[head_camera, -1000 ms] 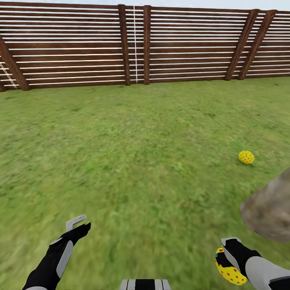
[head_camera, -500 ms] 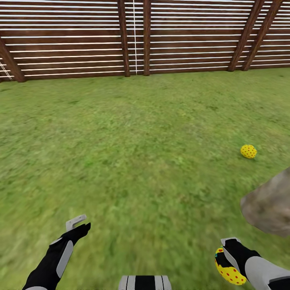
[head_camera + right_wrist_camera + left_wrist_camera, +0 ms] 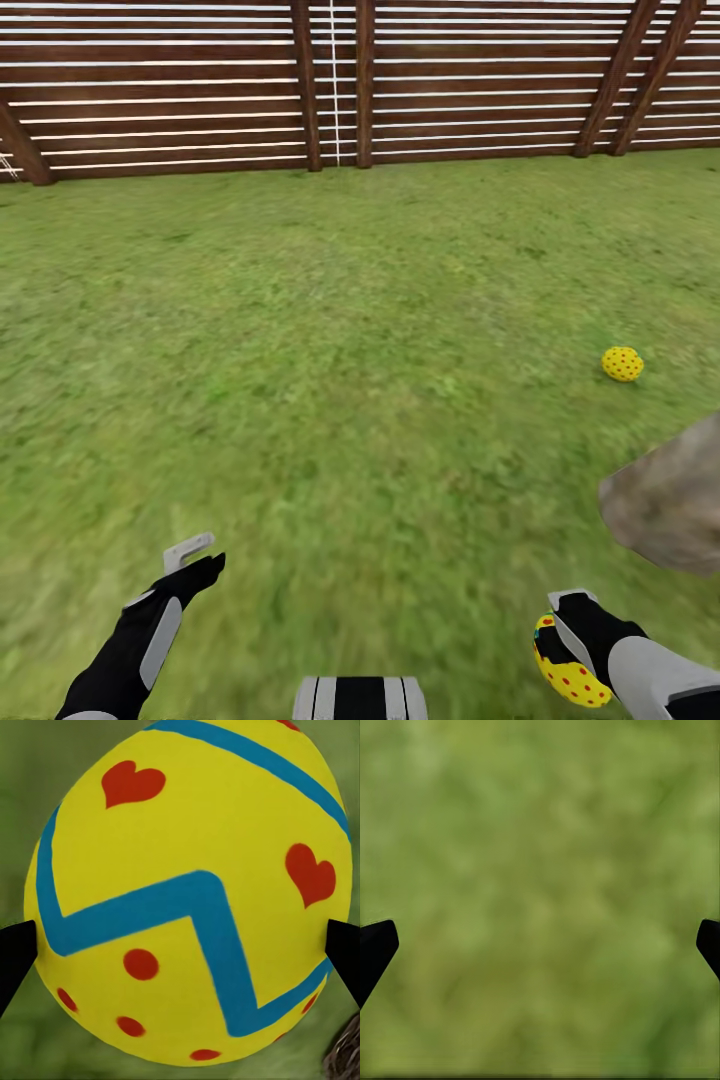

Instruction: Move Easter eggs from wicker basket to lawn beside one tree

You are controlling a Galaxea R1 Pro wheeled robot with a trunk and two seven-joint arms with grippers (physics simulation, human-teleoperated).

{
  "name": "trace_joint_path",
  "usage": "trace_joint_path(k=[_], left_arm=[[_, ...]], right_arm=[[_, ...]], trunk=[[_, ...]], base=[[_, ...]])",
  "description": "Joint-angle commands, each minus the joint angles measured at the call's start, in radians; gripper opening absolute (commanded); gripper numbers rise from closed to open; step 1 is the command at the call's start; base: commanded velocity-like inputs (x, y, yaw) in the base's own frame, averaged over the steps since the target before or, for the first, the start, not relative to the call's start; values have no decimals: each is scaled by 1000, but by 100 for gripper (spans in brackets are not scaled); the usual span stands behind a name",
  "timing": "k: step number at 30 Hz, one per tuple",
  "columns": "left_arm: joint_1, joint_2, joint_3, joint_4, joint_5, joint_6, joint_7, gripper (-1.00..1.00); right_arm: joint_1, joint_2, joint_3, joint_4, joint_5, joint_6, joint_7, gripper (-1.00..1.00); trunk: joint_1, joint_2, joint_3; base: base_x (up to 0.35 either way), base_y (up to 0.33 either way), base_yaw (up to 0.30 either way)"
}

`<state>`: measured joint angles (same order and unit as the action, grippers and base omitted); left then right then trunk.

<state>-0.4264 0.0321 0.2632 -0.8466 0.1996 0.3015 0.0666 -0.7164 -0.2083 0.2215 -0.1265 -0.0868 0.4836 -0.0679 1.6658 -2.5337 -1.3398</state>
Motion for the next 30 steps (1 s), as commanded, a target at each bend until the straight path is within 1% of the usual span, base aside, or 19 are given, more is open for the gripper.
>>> trace_joint_path(k=[1,4,9,12,20,21,24,30], left_arm=[[0,0,-1,-2,11,5,5,100],[0,0,-1,-2,11,5,5,100],[0,0,-1,-2,11,5,5,100],[0,0,-2,-2,11,5,5,100],[0,0,-2,-3,11,5,5,100],[0,0,-2,-3,11,5,5,100],[0,0,-2,-4,12,5,4,100],[0,0,-1,-5,12,5,4,100]], right_arm=[[0,0,7,-2,-10,6,-4,-100],[0,0,7,-2,-10,6,-4,-100],[0,0,7,-2,-10,6,-4,-100],[0,0,7,-2,-10,6,-4,-100],[0,-1,6,3,-11,5,-3,-100],[0,-1,6,9,-12,4,-3,100],[0,0,6,17,-13,3,-3,100],[0,0,7,18,-13,4,-3,100]], trunk=[[0,-1,-5],[2,-1,-16],[2,-1,-16],[3,-2,-28],[3,-2,-28],[3,-2,-29],[3,-2,-31],[3,-2,-31]], base=[[0,0,0],[0,0,0],[0,0,0],[0,0,0],[0,0,18],[0,0,105],[0,0,107],[0,0,12]])
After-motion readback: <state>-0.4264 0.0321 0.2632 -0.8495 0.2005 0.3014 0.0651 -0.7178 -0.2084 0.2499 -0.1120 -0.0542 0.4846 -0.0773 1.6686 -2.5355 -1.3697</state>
